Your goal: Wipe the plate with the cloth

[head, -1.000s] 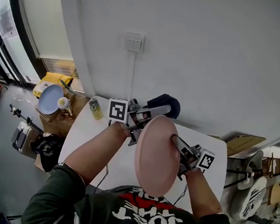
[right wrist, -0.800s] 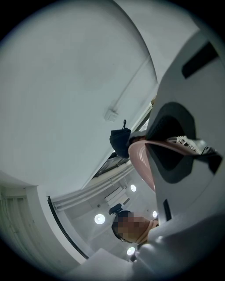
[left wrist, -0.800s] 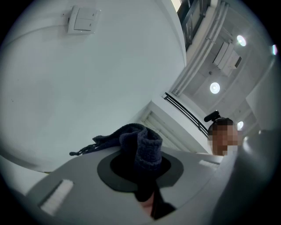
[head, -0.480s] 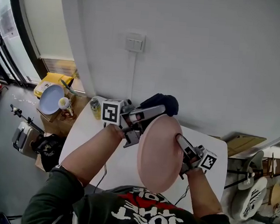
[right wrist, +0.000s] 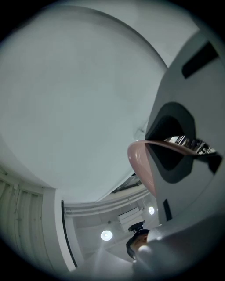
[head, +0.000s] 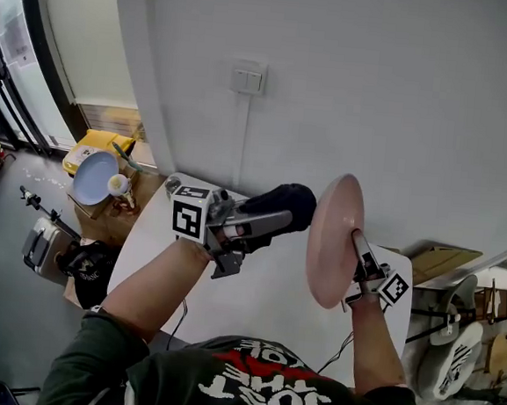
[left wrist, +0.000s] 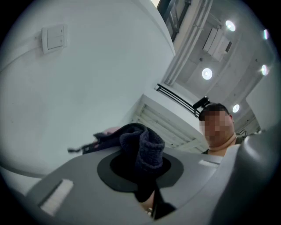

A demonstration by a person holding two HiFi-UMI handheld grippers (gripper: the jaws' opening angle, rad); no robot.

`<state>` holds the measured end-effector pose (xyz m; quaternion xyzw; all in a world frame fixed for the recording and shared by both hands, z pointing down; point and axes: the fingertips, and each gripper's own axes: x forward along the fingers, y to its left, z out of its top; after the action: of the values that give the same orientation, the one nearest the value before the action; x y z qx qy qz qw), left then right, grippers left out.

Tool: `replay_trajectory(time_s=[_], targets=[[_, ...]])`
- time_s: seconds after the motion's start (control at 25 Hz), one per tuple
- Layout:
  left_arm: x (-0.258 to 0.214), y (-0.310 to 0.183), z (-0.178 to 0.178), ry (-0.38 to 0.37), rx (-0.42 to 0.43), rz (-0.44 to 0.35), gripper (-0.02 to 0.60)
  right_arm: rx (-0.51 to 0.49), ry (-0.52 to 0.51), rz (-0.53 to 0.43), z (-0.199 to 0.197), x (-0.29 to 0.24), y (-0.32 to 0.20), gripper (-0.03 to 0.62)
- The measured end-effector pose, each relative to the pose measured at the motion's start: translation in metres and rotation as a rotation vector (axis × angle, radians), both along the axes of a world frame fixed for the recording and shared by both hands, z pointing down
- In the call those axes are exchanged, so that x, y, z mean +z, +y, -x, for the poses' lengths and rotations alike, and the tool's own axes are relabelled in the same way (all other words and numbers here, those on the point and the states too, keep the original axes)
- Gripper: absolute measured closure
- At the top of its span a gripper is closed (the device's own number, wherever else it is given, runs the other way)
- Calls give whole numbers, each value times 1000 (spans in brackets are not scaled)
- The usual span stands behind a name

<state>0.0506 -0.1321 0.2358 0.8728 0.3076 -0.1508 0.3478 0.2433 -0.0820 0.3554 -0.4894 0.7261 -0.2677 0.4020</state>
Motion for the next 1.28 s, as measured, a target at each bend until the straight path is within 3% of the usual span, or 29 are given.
replay_trajectory(time_s=[0.12,0.32,0.44,0.64,1.04,1.28], targets=[[10,17,-5,-24,20,-6,534,44,60,-6,-14,-15,-5,580],[1,-20,-1,-12,-135,68,534,-47,114,-15,6,-25,3,581],[-16,-34,9,14,-181,42,534,-85,154,19,26,-16,-4,580],[-10,-11,3,-19,-142,3,534,44,122,64,-6,-7,-9,580],[42,45,-21,-143,-34,70,534,350,101,147,-53,-13,-17,580],[66,78,-40,-226,30,66,533,403,65,142,-57,-24,-24,581]])
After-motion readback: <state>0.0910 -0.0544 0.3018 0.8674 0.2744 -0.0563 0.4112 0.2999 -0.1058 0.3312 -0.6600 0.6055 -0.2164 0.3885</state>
